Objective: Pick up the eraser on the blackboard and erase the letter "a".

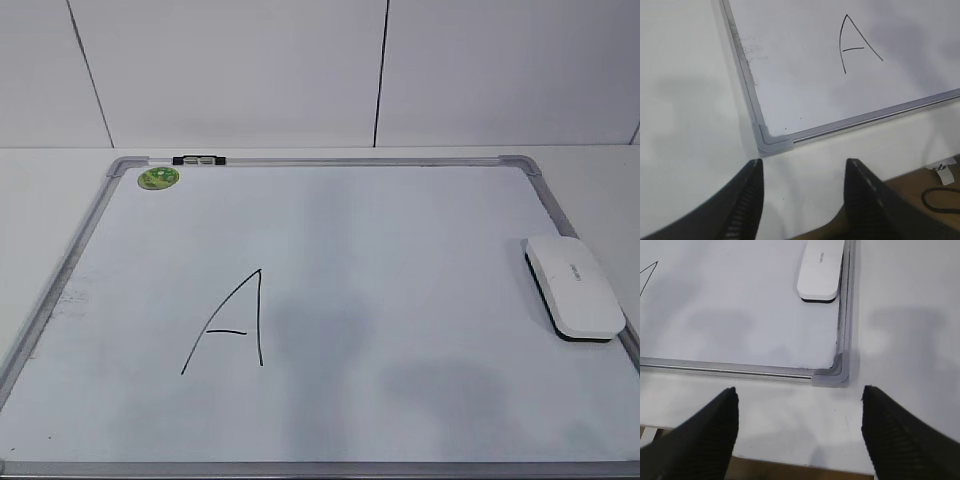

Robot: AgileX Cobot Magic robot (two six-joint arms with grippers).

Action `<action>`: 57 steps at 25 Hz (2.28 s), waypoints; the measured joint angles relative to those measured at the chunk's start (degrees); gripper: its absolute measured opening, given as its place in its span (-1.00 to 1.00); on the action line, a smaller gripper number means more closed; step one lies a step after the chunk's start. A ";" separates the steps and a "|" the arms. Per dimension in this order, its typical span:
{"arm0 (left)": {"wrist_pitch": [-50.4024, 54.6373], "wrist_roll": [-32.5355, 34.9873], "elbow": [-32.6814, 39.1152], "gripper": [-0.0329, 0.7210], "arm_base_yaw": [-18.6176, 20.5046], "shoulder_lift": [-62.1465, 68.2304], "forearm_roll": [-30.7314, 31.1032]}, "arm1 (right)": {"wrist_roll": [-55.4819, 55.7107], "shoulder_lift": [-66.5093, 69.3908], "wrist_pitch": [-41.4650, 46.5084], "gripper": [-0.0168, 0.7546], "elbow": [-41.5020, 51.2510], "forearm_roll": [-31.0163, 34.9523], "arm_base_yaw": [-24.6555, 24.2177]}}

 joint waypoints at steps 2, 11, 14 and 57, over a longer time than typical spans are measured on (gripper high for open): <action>0.00 0.20 1.14 0.13 0.00 -0.72 0.56 | 0.00 -0.93 0.00 0.55 0.00 -0.57 0.00; -3.42 0.48 3.65 0.12 0.00 -1.03 3.76 | -0.33 -1.17 -0.73 0.55 0.77 -3.86 0.00; -5.34 0.58 3.99 0.11 0.00 -1.03 4.77 | -0.71 -1.17 -2.90 0.54 1.30 -4.78 0.00; -9.88 0.61 5.77 -0.09 0.00 -4.57 6.65 | -1.13 -1.17 -6.73 0.54 3.02 -5.74 0.00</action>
